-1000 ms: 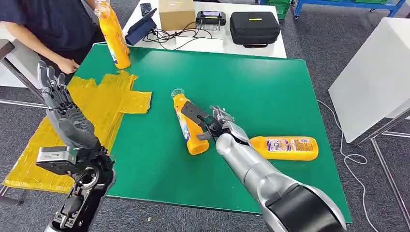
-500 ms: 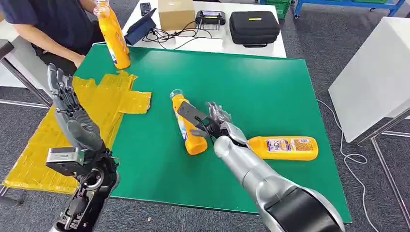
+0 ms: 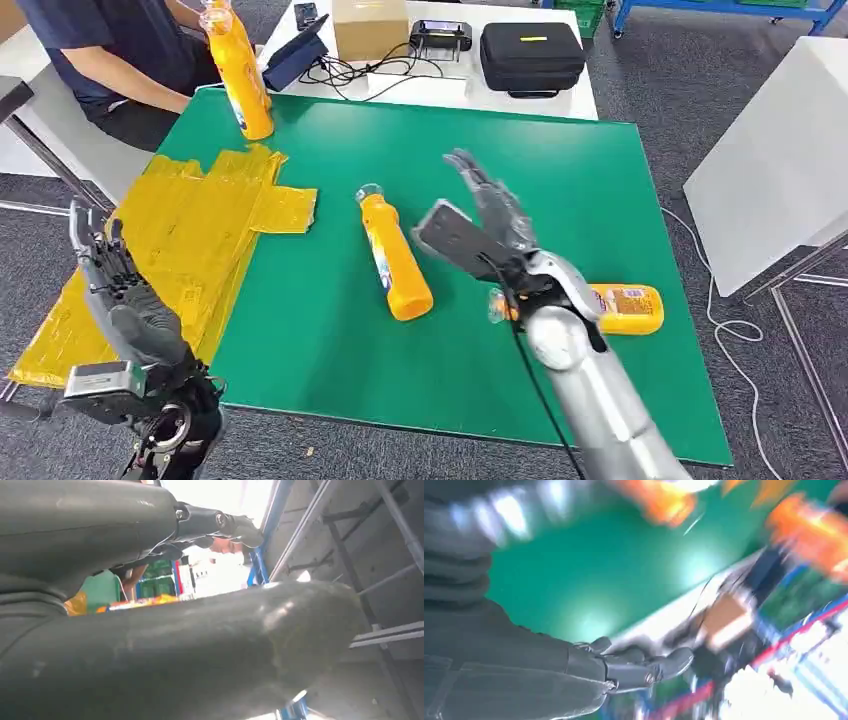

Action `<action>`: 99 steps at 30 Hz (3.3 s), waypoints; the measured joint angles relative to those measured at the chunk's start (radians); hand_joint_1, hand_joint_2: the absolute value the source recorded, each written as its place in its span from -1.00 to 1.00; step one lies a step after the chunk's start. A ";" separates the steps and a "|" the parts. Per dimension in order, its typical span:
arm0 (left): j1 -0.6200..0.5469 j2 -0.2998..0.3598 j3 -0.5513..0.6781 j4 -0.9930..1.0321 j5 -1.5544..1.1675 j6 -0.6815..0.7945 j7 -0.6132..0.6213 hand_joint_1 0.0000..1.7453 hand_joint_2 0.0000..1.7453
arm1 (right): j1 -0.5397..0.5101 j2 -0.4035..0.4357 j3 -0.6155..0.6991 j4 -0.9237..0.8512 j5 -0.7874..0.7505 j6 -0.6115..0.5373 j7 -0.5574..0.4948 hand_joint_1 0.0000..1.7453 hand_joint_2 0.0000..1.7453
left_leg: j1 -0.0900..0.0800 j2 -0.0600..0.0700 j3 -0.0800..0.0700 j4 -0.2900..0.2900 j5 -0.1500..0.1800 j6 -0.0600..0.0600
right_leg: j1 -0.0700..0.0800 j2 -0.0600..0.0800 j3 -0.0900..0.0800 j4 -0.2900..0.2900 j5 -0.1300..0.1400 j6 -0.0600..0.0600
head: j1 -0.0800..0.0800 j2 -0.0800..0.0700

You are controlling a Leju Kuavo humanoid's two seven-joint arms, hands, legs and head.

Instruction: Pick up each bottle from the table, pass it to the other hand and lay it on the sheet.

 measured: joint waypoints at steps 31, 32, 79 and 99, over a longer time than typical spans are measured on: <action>0.200 0.020 0.196 -0.163 0.123 -0.214 0.001 -1.00 -1.00 | 0.090 -0.525 -0.200 0.080 0.186 0.126 -0.320 -1.00 1.00 | -0.003 0.002 0.002 0.000 0.000 0.005 | -0.002 0.001 0.002 0.000 0.002 0.003 | 0.000 0.000; 0.199 0.013 0.223 -0.130 0.139 -0.256 0.002 -1.00 -1.00 | 0.067 -0.507 -0.160 0.163 0.222 0.121 -0.311 -1.00 1.00 | -0.002 0.002 0.001 0.000 0.000 0.005 | -0.001 0.001 0.002 0.000 0.002 0.003 | 0.000 0.000; 0.037 0.003 0.270 0.088 0.166 -0.288 0.001 -1.00 -1.00 | -0.175 -0.454 0.129 0.863 0.161 0.011 -0.343 1.00 1.00 | -0.002 0.013 0.018 -0.001 -0.002 0.003 | -0.001 0.014 0.013 0.000 0.003 0.002 | 0.000 0.000; 0.037 0.000 0.265 0.124 0.285 -0.456 0.125 -1.00 -1.00 | -0.154 -0.407 0.071 0.849 0.170 -0.095 -0.327 1.00 1.00 | -0.002 0.017 0.020 -0.001 -0.001 0.004 | -0.001 0.016 0.015 0.000 0.006 0.001 | 0.000 0.000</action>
